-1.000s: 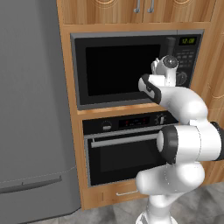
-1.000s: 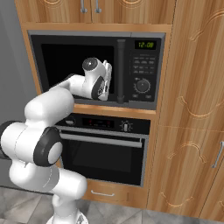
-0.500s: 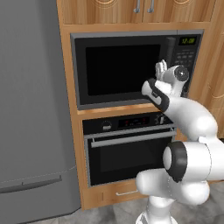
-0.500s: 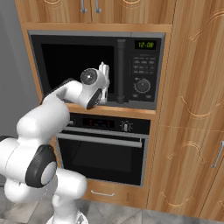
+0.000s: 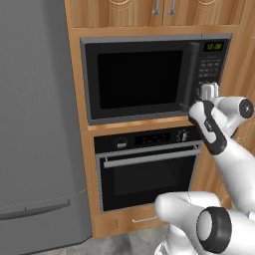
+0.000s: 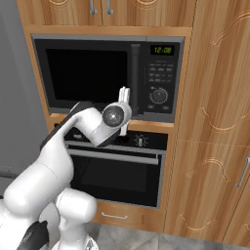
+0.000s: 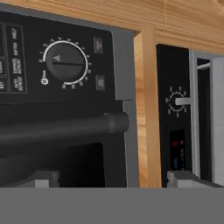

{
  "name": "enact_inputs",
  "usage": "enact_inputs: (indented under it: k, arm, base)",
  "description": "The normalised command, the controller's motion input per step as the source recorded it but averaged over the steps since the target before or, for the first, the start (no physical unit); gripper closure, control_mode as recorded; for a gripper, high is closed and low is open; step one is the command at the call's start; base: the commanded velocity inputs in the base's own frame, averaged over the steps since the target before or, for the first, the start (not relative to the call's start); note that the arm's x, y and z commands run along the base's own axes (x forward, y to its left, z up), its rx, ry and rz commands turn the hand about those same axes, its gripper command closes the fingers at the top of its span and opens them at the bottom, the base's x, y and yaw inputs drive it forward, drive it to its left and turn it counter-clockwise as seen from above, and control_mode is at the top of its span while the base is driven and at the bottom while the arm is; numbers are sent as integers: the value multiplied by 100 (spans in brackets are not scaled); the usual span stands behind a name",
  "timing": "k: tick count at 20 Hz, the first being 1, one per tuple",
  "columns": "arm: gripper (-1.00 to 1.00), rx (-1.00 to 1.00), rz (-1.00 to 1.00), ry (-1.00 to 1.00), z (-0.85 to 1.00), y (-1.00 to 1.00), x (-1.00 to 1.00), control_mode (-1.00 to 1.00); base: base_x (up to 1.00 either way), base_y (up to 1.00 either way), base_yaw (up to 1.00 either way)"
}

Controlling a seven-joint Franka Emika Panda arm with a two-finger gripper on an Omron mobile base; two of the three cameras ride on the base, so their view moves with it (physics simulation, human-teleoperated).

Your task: Pick the bell pepper from the sink and place it in the bowl. Then pick the bowl and place it in the microwave. Then close the microwave door and press the start button.

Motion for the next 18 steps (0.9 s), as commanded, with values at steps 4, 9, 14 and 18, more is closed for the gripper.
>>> enact_inputs:
  k: [4,9,14,18]
  arm:
    - [-100,20,8,-15,-8,-68,-14,-100]
    - [-100,5,2,-19,0,-29,1,-100]
    - [100,0,3,-7,-2,0,2,-100]
    - [100,0,0,-12,0,-1,5,-100]
  base:
    - [0,0,0]
    - [0,0,0]
    - [0,0,0]
    - [0,0,0]
